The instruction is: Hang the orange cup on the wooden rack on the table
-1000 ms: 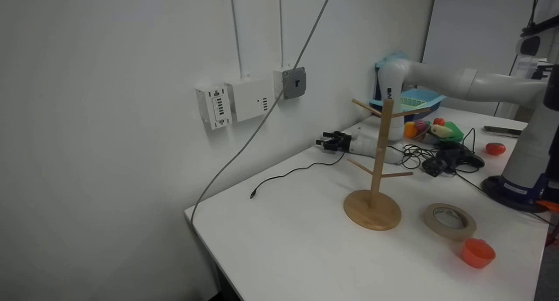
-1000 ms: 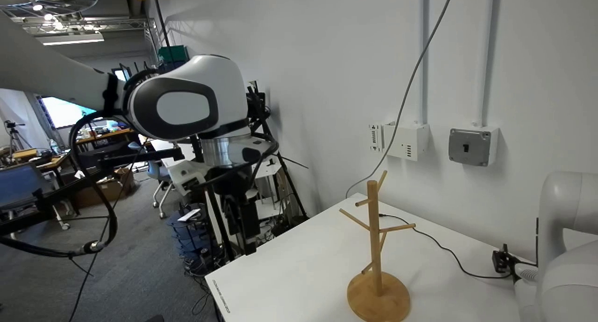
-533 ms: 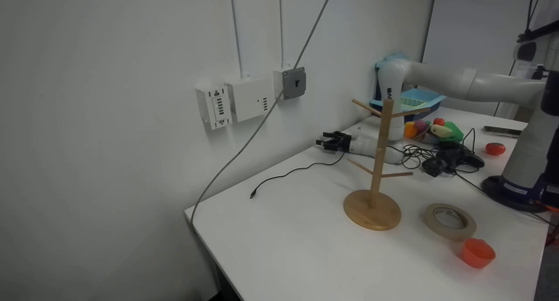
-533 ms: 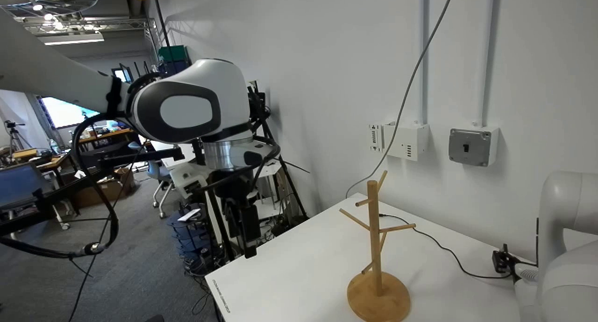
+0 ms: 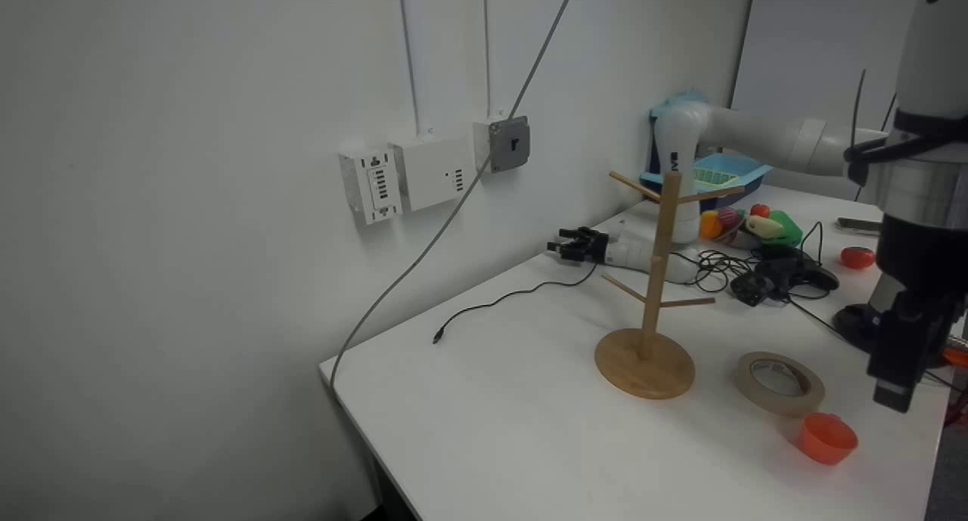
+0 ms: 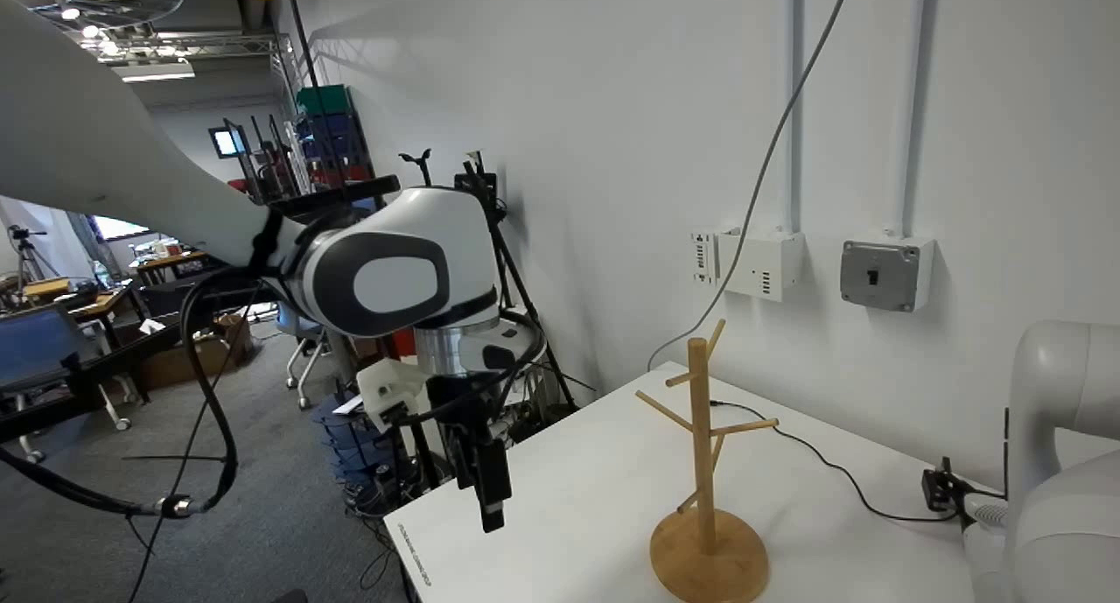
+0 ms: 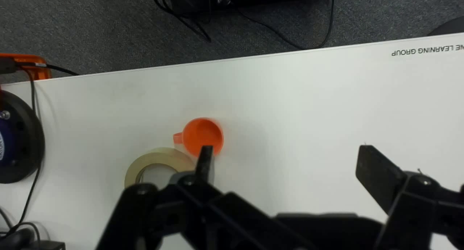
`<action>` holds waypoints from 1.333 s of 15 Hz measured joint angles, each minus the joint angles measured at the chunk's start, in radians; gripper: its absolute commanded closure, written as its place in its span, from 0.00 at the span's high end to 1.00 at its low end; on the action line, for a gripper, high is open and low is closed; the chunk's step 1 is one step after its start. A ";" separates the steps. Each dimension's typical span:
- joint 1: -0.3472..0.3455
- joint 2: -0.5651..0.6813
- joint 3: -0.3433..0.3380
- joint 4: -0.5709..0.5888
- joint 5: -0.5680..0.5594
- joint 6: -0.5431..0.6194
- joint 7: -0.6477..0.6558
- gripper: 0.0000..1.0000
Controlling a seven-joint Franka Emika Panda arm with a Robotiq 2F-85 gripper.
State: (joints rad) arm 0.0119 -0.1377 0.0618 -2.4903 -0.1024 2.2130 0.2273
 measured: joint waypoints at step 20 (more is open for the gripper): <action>0.001 0.147 -0.027 0.016 -0.002 0.131 0.035 1.00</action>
State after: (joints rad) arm 0.0125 0.0097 0.0351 -2.4739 -0.1040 2.3439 0.2619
